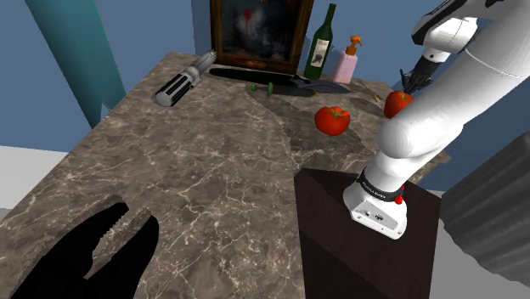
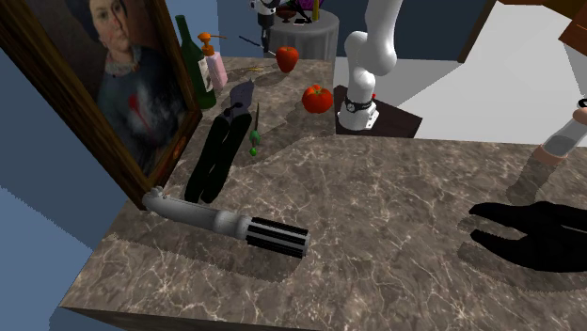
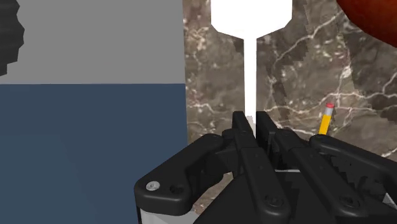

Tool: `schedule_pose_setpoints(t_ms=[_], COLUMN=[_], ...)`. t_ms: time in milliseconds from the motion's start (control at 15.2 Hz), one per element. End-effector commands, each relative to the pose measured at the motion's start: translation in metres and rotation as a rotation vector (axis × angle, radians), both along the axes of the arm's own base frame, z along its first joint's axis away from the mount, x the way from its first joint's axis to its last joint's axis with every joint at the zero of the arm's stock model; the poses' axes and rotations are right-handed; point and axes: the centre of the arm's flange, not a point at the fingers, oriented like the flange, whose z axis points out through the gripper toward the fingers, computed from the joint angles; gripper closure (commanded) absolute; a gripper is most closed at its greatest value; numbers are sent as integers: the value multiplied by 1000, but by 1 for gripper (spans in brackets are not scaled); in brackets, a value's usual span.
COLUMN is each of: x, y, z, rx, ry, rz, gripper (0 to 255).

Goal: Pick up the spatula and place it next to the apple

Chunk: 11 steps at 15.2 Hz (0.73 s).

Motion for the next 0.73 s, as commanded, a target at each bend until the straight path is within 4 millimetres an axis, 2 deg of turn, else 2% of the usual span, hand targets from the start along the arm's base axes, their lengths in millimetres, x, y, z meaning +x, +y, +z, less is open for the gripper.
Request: schedule_pose_setpoints(t_ms=[0, 396, 660], x=[-1, -1, -1], y=[0, 0, 0], z=[-10, -40, -40], rx=[-1, -1, -1], ry=[0, 0, 0], rz=[0, 0, 0], gripper=[255, 255, 255])
